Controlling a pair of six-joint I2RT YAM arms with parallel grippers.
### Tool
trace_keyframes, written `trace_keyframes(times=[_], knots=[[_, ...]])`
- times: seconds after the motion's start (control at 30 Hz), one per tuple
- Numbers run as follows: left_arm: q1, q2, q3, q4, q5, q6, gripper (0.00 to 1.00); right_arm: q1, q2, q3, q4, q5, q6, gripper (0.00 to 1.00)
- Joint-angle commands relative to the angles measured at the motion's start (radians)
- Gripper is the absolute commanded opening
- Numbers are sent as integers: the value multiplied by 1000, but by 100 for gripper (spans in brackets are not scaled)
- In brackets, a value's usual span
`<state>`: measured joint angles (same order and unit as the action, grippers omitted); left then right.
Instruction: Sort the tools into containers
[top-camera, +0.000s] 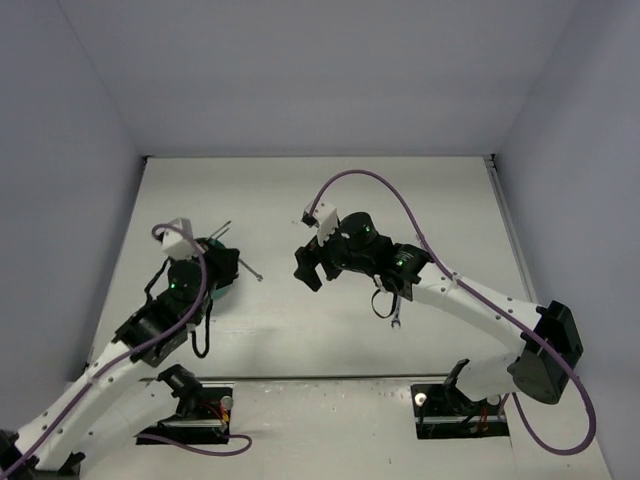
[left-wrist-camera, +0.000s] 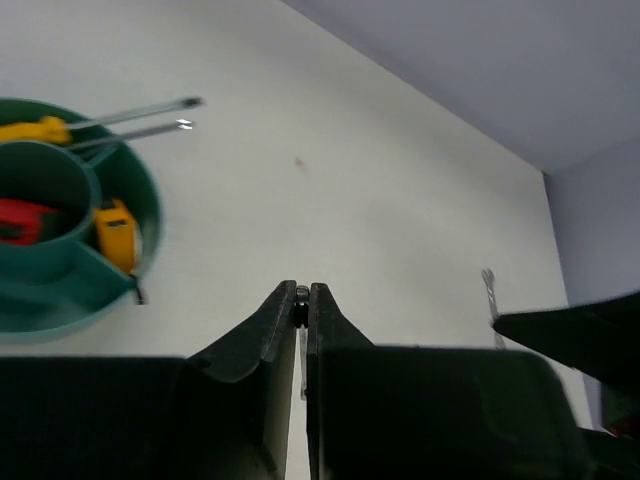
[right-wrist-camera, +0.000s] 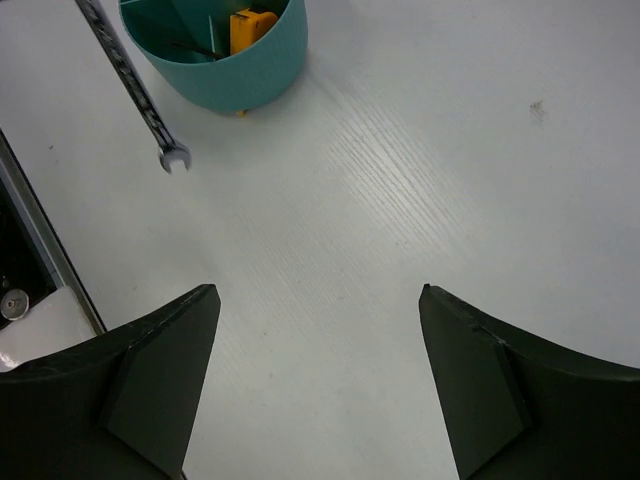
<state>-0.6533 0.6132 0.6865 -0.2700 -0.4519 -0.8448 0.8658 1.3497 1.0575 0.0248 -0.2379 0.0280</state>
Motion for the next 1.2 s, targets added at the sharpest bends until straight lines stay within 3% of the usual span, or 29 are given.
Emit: trace_keyframes(times=[0.0, 0.2, 0.4, 0.67, 0.9, 1.17], knots=[[6, -139, -59, -89, -305, 8, 0, -1, -70, -28, 72, 29, -10, 79], [11, -202, -120, -112, -462, -45, 0, -9, -99, -73, 84, 33, -9, 79], [26, -151, -174, -3, -519, -15, 0, -15, -141, -114, 88, 36, -6, 79], [135, -67, -233, 244, -461, 51, 0, -25, -163, -137, 93, 30, -8, 79], [216, -29, -229, 313, -383, 17, 0, -28, -152, -136, 98, 19, -10, 79], [221, -1, -231, 325, -363, 38, 0, -35, -151, -145, 105, 18, -8, 79]])
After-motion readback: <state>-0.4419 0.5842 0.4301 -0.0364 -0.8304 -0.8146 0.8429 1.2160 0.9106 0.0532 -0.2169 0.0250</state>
